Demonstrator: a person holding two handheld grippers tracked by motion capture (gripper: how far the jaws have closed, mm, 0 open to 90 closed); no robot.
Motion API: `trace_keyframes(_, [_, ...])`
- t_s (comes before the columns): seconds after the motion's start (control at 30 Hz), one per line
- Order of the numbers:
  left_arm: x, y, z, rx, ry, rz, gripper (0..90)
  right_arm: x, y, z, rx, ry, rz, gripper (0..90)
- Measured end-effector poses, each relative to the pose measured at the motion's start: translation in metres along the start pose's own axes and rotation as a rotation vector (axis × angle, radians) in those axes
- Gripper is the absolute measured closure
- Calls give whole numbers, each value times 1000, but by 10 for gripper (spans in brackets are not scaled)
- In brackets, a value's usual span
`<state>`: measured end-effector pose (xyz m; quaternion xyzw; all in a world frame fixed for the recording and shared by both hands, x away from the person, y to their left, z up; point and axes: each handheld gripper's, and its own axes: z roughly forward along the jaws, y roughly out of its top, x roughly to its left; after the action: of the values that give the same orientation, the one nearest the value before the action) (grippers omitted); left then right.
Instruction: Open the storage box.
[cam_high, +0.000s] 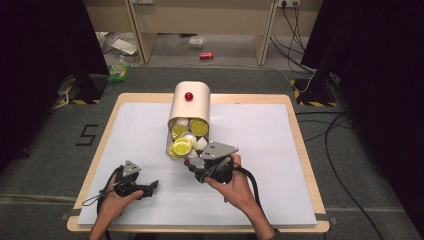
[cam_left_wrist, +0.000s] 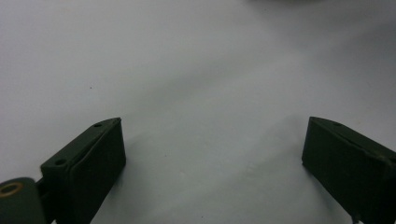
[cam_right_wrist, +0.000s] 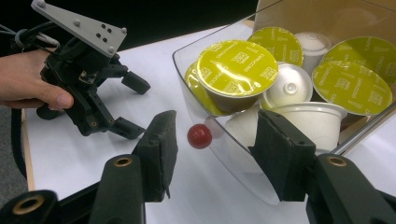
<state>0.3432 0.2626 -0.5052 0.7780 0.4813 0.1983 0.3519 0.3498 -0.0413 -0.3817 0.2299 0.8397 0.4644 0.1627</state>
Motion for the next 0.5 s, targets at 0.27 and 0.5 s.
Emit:
trace_keyframes(0.27, [0,0,0,0,0,0,53,2,-1,-1,5,1,-4,490])
trace_keyframes(0.5, [0,0,0,0,0,0,53,3,-2,-2,6,4,-11,490])
